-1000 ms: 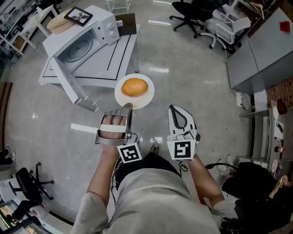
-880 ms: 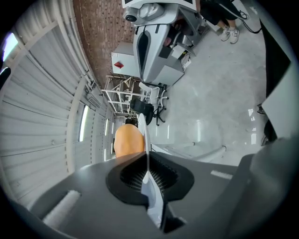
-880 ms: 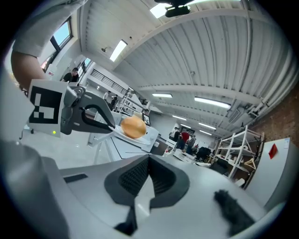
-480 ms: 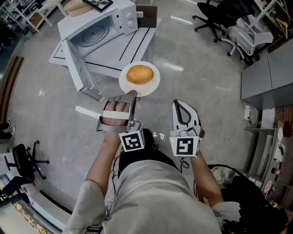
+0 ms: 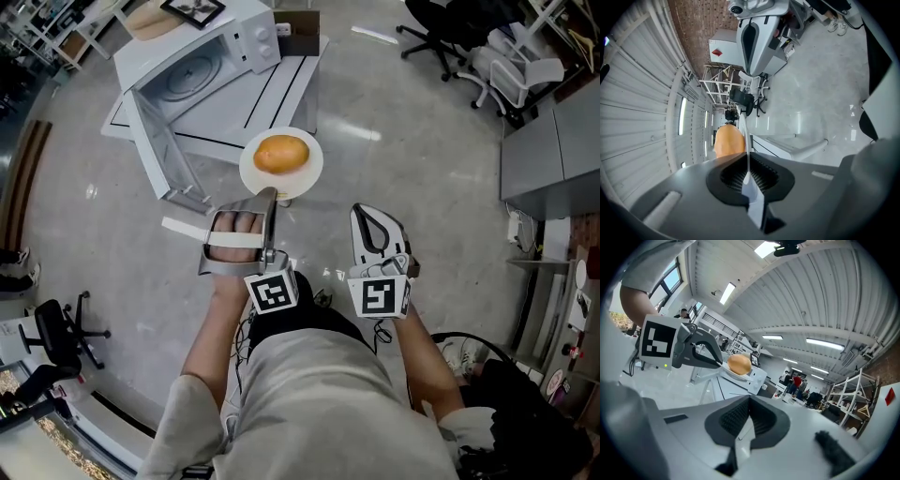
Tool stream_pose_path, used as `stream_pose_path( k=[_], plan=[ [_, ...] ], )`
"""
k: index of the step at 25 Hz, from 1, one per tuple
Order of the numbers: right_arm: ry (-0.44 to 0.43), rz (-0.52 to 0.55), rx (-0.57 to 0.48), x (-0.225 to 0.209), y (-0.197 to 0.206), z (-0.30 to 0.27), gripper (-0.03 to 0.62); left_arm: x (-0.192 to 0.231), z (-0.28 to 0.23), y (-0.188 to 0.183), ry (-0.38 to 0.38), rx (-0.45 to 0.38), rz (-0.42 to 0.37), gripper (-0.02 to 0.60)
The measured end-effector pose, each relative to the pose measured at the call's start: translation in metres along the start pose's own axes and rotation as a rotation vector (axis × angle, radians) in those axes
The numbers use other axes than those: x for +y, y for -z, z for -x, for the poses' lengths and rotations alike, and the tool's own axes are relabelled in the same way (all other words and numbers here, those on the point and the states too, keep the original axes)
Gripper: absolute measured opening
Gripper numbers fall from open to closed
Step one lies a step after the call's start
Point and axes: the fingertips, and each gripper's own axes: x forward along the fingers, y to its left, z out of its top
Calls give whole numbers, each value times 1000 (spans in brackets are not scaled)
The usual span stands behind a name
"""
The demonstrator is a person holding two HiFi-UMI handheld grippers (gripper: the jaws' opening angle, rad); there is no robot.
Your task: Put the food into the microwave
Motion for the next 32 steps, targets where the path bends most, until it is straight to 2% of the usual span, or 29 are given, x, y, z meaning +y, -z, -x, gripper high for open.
stream_pose_path(
  k=[6, 12, 15, 19, 23, 26, 30, 32],
  plan=[
    [-48, 36, -33, 13, -15, -27, 12, 2, -7, 17, -3, 32, -9, 23],
    [-130, 72, -73, 29, -27, -68, 12, -9, -30, 38, 10, 84, 28, 23],
    [-169, 86, -98, 27, -33, -99, 12, -14, -50, 45, 14, 102, 48, 23],
    [-233, 157, -116, 23, -33, -146, 12, -18, -86, 54, 11, 130, 87, 23],
    [-304, 209, -91, 17, -27, -190, 12, -16, -123, 66, 21, 176, 138, 23],
    [-342, 304, -57, 17, -23, -216, 12, -14, -142, 74, 33, 202, 172, 23],
    [-345, 545, -65, 28, -25, -241, 20, -10, -164, 86, 41, 226, 191, 23],
    [-337, 660, -68, 34, -27, -250, 65, -9, -169, 91, 44, 236, 187, 23]
  ],
)
